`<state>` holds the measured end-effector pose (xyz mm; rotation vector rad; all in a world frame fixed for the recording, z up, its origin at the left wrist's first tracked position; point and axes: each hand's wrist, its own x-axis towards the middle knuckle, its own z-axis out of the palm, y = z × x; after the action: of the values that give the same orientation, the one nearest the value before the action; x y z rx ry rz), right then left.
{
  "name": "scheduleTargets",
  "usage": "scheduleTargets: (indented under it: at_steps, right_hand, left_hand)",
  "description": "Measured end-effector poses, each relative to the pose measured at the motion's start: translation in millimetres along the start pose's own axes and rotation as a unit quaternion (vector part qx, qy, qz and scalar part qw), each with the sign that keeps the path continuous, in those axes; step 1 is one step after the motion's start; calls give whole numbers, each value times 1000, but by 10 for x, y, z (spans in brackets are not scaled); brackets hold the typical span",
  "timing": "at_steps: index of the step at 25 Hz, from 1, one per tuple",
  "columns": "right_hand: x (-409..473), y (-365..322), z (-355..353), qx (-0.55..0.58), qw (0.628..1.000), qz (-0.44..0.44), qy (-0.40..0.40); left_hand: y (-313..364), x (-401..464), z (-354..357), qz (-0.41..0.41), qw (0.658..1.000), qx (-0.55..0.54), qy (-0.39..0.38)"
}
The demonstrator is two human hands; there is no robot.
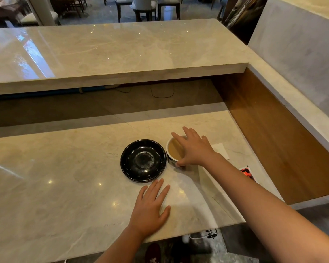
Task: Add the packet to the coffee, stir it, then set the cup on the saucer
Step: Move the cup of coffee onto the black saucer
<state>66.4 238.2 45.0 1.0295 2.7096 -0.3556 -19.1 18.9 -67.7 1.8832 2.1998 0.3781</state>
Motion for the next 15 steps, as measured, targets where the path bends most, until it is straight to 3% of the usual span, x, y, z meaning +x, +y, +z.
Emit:
scheduleTargets:
  at_steps: [7,15]
  right_hand:
    - [247,-51,-52,-22,997,-3,-74]
    - [232,-41,-5,-29,999,-23,-19]
  left_hand:
    - [-21,6,-10,-6,1000,-12,-9]
    - [-39,7,-5,-3,1000,-15,-11]
